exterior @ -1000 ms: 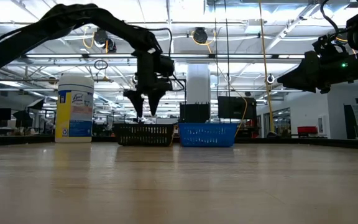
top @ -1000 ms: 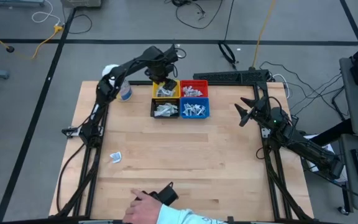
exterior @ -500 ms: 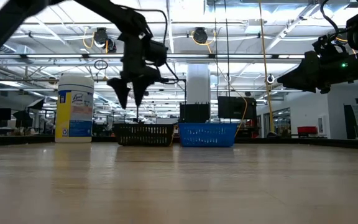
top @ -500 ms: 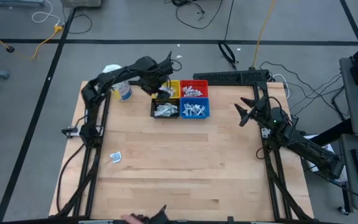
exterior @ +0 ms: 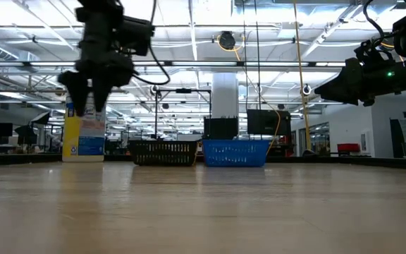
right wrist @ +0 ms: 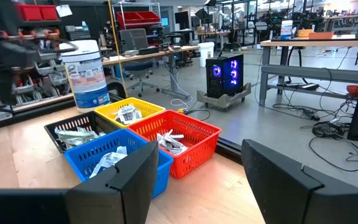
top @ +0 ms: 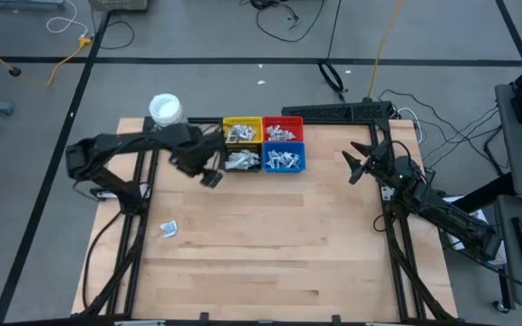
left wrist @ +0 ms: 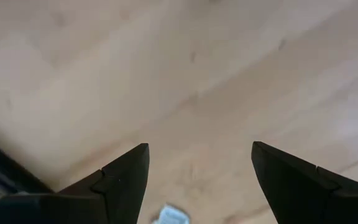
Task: Pick & Place First Aid Supplies
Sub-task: Put the gray towelette pack into the yellow basket
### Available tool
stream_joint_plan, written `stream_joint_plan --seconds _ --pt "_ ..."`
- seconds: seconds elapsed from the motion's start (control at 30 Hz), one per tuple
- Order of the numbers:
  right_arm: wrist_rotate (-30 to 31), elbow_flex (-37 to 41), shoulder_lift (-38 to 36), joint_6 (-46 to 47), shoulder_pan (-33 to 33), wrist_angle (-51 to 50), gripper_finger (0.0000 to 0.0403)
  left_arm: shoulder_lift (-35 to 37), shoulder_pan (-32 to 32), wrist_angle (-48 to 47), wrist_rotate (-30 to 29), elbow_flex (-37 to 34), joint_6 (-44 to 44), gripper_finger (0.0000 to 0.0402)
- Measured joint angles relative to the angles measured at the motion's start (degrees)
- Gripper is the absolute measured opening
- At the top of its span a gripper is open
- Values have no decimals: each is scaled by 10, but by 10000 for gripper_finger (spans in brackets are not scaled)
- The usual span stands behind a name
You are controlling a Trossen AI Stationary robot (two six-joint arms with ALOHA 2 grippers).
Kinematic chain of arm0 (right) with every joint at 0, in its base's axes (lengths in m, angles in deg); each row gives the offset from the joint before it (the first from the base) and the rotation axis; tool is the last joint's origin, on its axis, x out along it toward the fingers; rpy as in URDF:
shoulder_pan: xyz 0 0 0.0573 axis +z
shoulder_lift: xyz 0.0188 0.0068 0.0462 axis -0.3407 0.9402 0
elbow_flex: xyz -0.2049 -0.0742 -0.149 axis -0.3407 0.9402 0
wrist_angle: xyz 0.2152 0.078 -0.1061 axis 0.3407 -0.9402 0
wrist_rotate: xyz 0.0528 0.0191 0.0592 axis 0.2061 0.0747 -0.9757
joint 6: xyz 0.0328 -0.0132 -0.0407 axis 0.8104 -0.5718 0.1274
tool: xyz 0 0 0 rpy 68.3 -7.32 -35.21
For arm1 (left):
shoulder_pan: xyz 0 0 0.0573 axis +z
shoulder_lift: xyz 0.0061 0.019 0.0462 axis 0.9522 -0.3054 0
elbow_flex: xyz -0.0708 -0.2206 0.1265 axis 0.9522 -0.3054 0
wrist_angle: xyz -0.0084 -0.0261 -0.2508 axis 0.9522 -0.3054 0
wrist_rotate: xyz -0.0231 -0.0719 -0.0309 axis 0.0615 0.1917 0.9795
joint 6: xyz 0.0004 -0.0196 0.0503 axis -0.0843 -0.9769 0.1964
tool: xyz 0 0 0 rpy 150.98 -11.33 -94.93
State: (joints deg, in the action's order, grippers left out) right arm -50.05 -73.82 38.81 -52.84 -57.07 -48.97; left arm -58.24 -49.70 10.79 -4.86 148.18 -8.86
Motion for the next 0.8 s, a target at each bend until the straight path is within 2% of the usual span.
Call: stream_joint_plan --seconds 0.23,0.53,0.7,0.8 --pt "0 0 0 0 0 0 228 86 -85 -1 11 -100 -114 283" --pt "0 0 0 0 0 0 228 139 -197 0 30 -166 -226 283" --pt "0 0 0 0 0 0 228 147 -257 1 31 -181 -258 283" --pt "0 0 0 0 0 0 228 148 -280 7 37 -192 -228 283"
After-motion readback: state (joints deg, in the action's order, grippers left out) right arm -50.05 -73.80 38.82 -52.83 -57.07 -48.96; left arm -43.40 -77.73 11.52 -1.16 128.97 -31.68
